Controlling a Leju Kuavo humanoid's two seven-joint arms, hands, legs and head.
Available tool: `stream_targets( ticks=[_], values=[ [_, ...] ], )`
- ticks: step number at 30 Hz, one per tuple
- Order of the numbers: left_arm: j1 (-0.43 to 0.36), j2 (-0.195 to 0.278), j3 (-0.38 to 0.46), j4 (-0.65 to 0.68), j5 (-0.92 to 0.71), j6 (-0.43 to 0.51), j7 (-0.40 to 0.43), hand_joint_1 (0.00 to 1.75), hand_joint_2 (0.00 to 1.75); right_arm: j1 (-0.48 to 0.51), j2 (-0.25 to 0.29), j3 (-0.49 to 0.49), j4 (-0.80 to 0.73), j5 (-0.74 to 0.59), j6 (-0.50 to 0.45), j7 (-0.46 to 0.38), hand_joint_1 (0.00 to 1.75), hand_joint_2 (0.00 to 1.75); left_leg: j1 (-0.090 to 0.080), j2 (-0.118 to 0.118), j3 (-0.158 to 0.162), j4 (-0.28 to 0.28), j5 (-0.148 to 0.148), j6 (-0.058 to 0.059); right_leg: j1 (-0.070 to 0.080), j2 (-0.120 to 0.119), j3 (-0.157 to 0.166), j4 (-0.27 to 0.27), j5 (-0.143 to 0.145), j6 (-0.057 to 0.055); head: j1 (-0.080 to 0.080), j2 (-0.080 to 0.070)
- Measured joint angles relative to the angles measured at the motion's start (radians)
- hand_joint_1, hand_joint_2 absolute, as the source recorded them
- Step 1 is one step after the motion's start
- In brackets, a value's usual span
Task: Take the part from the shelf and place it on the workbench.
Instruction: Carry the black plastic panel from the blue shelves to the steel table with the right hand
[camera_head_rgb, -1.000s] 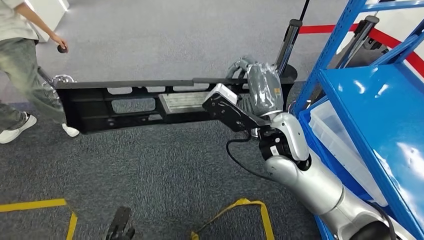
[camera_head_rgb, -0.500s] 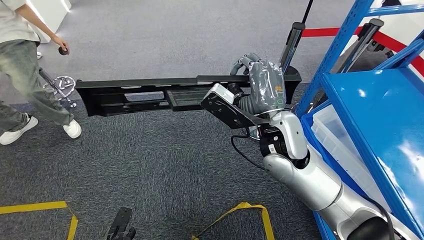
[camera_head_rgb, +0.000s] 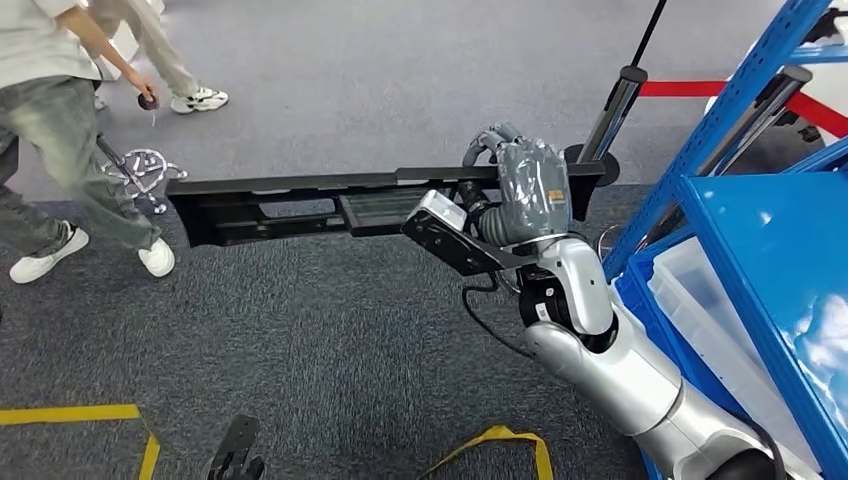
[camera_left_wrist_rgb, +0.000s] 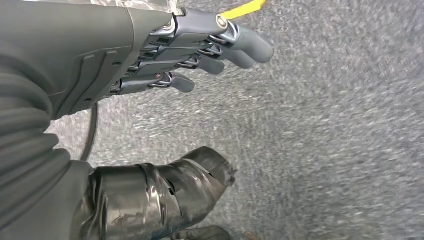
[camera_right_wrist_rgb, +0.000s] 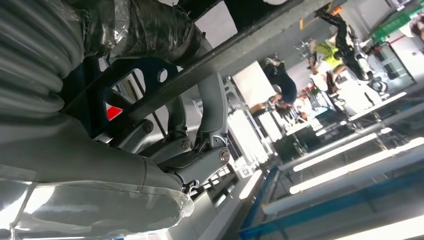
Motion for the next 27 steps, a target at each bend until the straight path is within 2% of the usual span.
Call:
stream_targets(
  ticks=[3,4,6,8,9,10,12,13,14,15,17,19,20,22,23,24,25,26,27],
  values=[
    [0.0,0.001,-0.002,0.0,0.004,0.002,0.002,0.0,1.75,0.002,-0.001,0.0,0.0,-0.002,0.0,-0.004,1.75,1.75,0.003,0.002,-0.002,0.001,-0.011,-0.015,-0.003,-0.001,0.012,-0.021,-0.009,-0.007,0.0,0.0],
    [0.0,0.001,-0.003,0.0,0.005,0.003,0.002,0.0,1.75,0.001,-0.002,0.0,0.001,-0.006,0.0,-0.005,1.75,1.75,0.003,0.005,-0.009,0.019,-0.022,-0.021,-0.006,-0.002,0.019,-0.027,-0.01,-0.01,-0.002,0.0],
    [-0.002,0.001,-0.004,0.0,0.005,0.004,0.004,0.0,1.75,0.0,-0.001,0.0,0.001,-0.02,0.0,-0.007,1.75,1.75,0.008,0.011,-0.06,0.115,-0.061,-0.036,-0.01,-0.003,0.032,-0.035,-0.015,-0.015,-0.007,0.0],
    [-0.002,0.001,-0.005,0.0,0.007,0.007,0.007,0.0,1.75,0.002,-0.001,0.0,0.003,-0.04,0.0,-0.008,1.75,1.75,0.015,0.013,-0.134,0.231,-0.088,-0.048,-0.012,-0.005,0.043,-0.035,-0.024,-0.017,-0.009,0.0],
    [0.0,0.002,-0.006,0.0,0.009,0.008,0.009,0.0,1.75,0.004,-0.001,0.0,0.005,-0.052,0.0,-0.008,1.75,1.75,0.018,0.014,-0.156,0.254,-0.077,-0.052,-0.013,-0.005,0.049,-0.034,-0.03,-0.016,-0.009,0.0],
    [0.001,0.002,-0.006,0.0,0.011,0.008,0.011,0.0,1.75,0.006,-0.001,0.0,0.007,-0.064,0.0,-0.008,1.75,1.75,0.02,0.015,-0.161,0.24,-0.048,-0.054,-0.015,-0.005,0.056,-0.033,-0.035,-0.014,-0.009,0.0],
    [0.003,0.001,-0.006,0.0,0.018,0.008,0.014,0.0,1.75,0.008,-0.001,0.0,0.009,-0.093,-0.003,-0.012,1.75,1.75,0.024,0.019,-0.125,0.126,0.038,-0.058,-0.018,-0.005,0.071,-0.03,-0.048,-0.007,-0.009,0.0],
    [0.002,0.001,-0.006,0.0,0.022,0.008,0.016,0.0,1.75,0.007,-0.001,0.0,0.009,-0.105,-0.005,-0.015,1.75,1.75,0.022,0.021,-0.102,0.068,0.068,-0.058,-0.018,-0.004,0.076,-0.029,-0.053,-0.002,-0.009,0.0],
    [0.001,0.001,-0.006,0.0,0.025,0.008,0.017,0.0,1.75,0.005,-0.001,0.0,0.009,-0.113,-0.008,-0.018,1.75,1.75,0.02,0.022,-0.084,0.023,0.08,-0.054,-0.017,-0.004,0.077,-0.029,-0.056,0.004,-0.01,0.0],
    [0.0,0.001,-0.007,0.0,0.029,0.01,0.019,0.0,1.75,0.004,-0.002,0.0,0.009,-0.117,-0.011,-0.021,1.75,1.75,0.017,0.023,-0.075,0.004,0.077,-0.048,-0.016,-0.004,0.076,-0.03,-0.057,0.009,-0.009,0.0],
    [0.0,0.002,-0.007,0.0,0.032,0.016,0.022,0.0,1.75,0.003,-0.002,0.0,0.008,-0.116,-0.015,-0.024,1.75,1.75,0.015,0.021,-0.071,-0.007,0.069,-0.03,-0.014,-0.005,0.075,-0.033,-0.057,0.021,-0.009,0.0],
    [0.003,0.002,-0.007,0.0,0.033,0.021,0.024,0.0,1.75,0.003,-0.003,0.0,0.008,-0.114,-0.016,-0.026,1.75,1.75,0.016,0.021,-0.062,-0.015,0.069,-0.014,-0.014,-0.006,0.07,-0.013,-0.074,0.029,-0.008,0.0],
    [0.002,0.002,-0.007,0.0,0.033,0.022,0.024,0.0,1.75,0.002,-0.003,0.0,0.007,-0.114,-0.018,-0.026,1.75,1.75,0.017,0.021,-0.057,-0.019,0.07,-0.006,-0.014,-0.007,0.053,0.024,-0.094,0.031,-0.007,0.0],
    [0.001,0.002,-0.007,0.0,0.034,0.023,0.025,0.0,1.75,0.003,-0.004,0.0,0.007,-0.114,-0.02,-0.026,1.75,1.75,0.015,0.021,-0.053,-0.02,0.067,0.005,-0.012,-0.007,-0.008,0.145,-0.148,0.029,-0.005,0.0],
    [0.001,0.002,-0.007,0.0,0.034,0.023,0.025,0.0,1.75,0.004,-0.004,0.0,0.007,-0.114,-0.021,-0.026,1.75,1.75,0.013,0.02,-0.052,-0.019,0.065,0.008,-0.011,-0.006,-0.043,0.208,-0.168,0.028,-0.004,0.0],
    [0.001,0.002,-0.007,0.0,0.034,0.023,0.025,0.0,1.75,0.006,-0.004,0.0,0.007,-0.114,-0.021,-0.026,1.75,1.75,0.011,0.02,-0.051,-0.017,0.063,0.011,-0.01,-0.006,-0.07,0.249,-0.175,0.027,-0.004,0.0],
    [0.001,0.002,-0.007,0.0,0.034,0.024,0.025,0.0,1.75,0.007,-0.004,0.0,0.007,-0.114,-0.021,-0.026,1.75,1.75,0.009,0.018,-0.051,-0.014,0.061,0.012,-0.01,-0.007,-0.08,0.257,-0.163,0.026,-0.004,0.0],
    [0.002,0.002,-0.007,0.0,0.034,0.024,0.025,0.0,1.75,0.008,-0.004,0.0,0.007,-0.114,-0.021,-0.026,1.75,1.75,0.008,0.016,-0.05,-0.01,0.057,0.013,-0.01,-0.006,-0.075,0.234,-0.137,0.024,-0.003,0.0],
    [0.002,0.002,-0.007,0.0,0.034,0.024,0.025,0.0,1.75,0.008,-0.005,0.0,0.007,-0.114,-0.021,-0.026,1.75,1.75,0.007,0.014,-0.05,-0.004,0.053,0.012,-0.01,-0.006,-0.051,0.178,-0.099,0.021,-0.003,0.0]
  ],
)
